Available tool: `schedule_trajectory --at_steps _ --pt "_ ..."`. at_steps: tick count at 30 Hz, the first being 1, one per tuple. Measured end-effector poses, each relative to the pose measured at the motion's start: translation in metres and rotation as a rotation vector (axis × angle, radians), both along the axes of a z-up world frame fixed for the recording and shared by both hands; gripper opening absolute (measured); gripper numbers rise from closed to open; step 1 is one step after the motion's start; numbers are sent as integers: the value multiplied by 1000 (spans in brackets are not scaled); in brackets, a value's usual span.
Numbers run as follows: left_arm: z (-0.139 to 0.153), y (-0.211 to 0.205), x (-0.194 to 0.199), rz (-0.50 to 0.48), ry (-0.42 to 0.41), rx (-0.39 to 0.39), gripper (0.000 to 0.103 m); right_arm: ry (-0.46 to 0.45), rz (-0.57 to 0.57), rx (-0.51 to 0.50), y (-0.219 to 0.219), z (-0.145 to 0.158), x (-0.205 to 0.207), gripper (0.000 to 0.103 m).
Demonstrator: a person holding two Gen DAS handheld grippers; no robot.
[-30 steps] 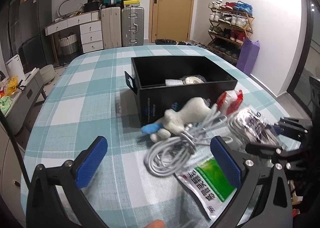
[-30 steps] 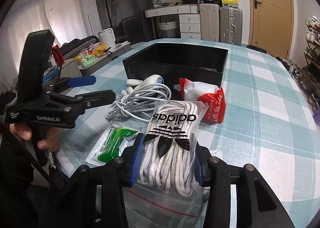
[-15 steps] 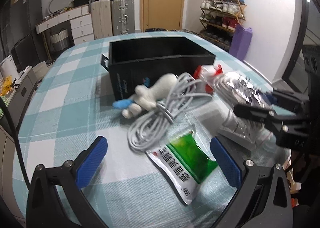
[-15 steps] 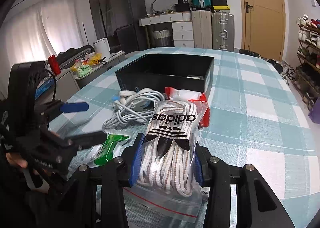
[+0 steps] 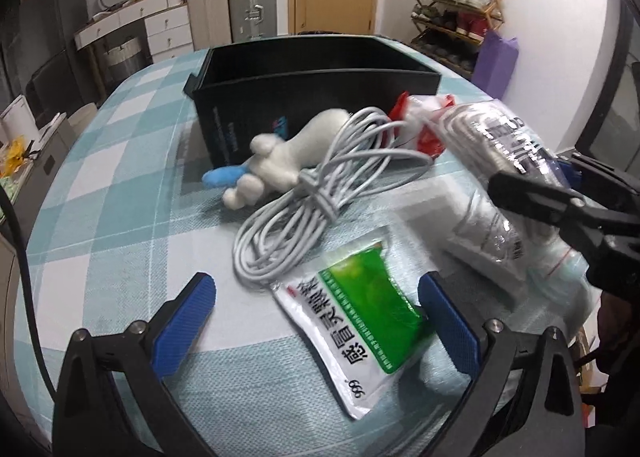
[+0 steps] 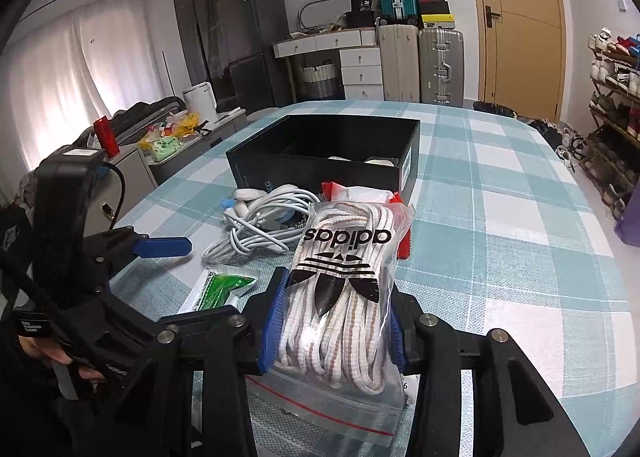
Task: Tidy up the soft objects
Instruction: 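Grasp the green-labelled packet with the left tool and lift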
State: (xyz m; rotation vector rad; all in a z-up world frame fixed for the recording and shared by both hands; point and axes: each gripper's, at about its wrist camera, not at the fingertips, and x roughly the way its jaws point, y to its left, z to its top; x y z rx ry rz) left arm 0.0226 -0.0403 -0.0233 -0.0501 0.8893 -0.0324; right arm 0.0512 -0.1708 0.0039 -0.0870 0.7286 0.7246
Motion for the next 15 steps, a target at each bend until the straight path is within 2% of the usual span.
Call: schedule_trajectory --at_steps 4,10,13,15 --pt "0 8 -6 -9 16 -20 98 1 -1 0 0 0 1 43" --pt "0 11 -18 -41 9 -37 81 4 1 -1 1 0 1 43" --pt "2 8 -21 -61 2 -16 64 4 4 -1 2 0 2 43" --pt "3 5 -23 -81 -3 -4 47 5 4 -1 2 0 2 43"
